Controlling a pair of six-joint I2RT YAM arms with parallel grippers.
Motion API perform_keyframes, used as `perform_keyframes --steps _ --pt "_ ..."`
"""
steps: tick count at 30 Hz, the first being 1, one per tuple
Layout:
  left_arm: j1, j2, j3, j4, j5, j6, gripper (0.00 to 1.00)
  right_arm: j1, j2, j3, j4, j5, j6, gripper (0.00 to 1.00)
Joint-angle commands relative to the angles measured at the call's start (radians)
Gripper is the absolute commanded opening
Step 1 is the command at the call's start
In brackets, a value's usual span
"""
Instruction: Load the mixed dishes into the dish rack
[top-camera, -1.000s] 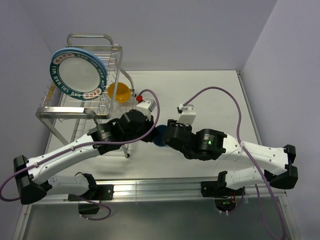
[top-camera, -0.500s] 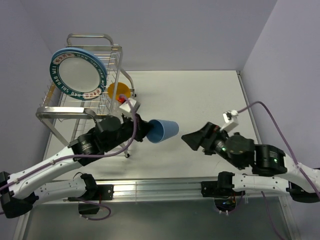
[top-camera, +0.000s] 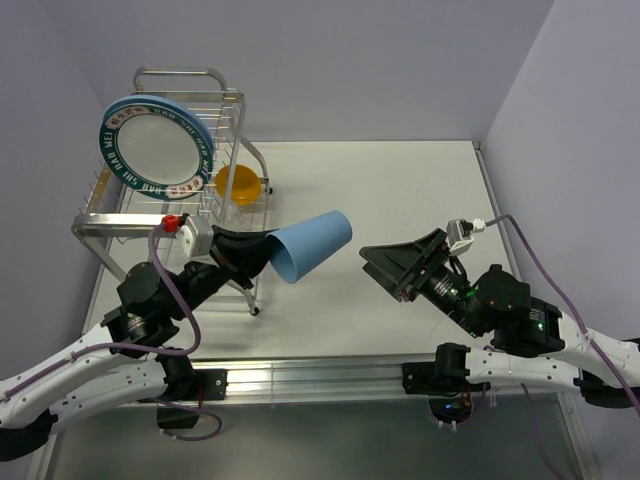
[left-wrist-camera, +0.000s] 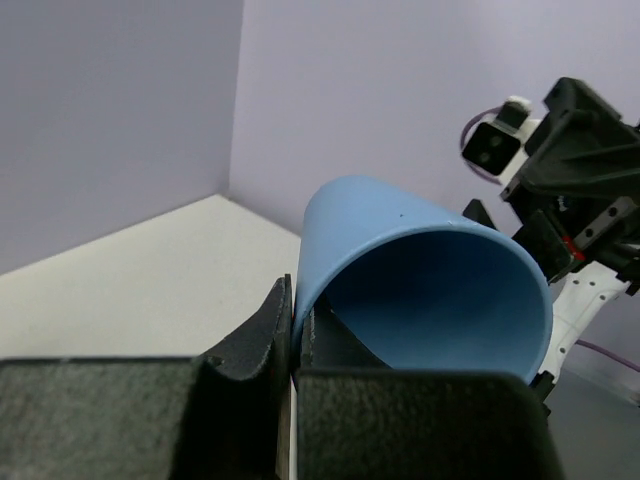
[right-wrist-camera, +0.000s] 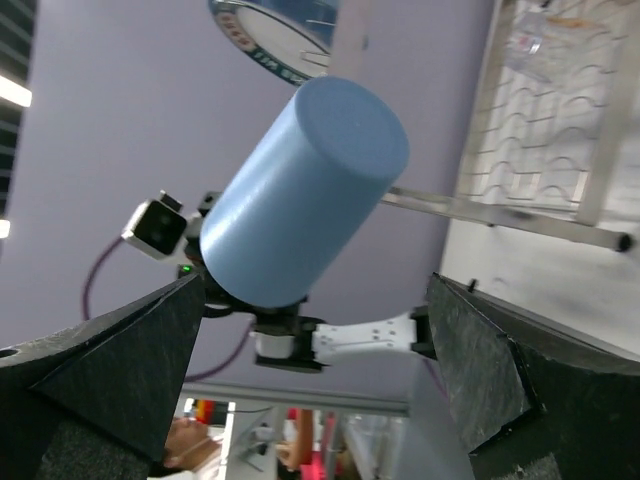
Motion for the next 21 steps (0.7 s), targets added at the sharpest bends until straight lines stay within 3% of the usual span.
perform_keyframes --steps 1,15,21 --pt "0.001 -0.008 0.000 0.148 0.085 0.056 0.00 -0.015 0.026 0.007 0.206 -0.002 0.056 1.00" --pt "0.001 -0.051 -0.018 0.223 0.150 0.058 0.00 -0.170 0.170 0.007 0.356 -0.197 0.146 0.95" --pt "0.002 -0.052 -0.024 0.227 0.155 0.063 0.00 -0.204 0.185 -0.013 0.409 -0.231 0.154 0.83"
